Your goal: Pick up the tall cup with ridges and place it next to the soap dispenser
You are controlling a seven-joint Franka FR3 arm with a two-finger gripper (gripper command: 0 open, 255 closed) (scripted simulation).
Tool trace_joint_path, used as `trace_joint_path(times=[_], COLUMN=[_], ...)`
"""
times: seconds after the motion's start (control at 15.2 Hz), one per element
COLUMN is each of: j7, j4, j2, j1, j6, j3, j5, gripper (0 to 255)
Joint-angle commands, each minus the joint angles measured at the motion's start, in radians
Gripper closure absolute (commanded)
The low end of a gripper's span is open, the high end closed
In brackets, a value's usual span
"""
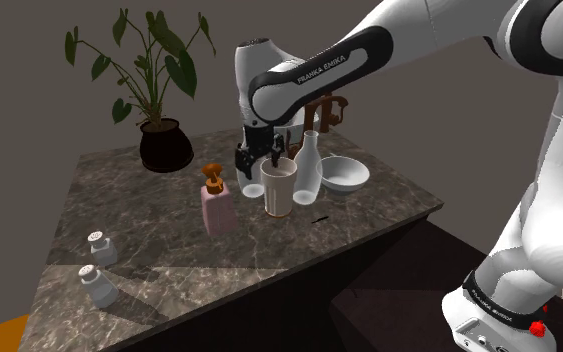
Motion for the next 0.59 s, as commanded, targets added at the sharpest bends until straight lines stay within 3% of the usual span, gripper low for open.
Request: trace_joint_path(times=[0.0,0.53], j7=[-0.008,-0.010], j4=[0.034,0.050], j2=[-0.024,-0.033], j1=[-0.001,0.000], j6=[-0.058,-0.082], j3=[0.003,0.004], j5=[0.009,0.012], gripper=[0,0])
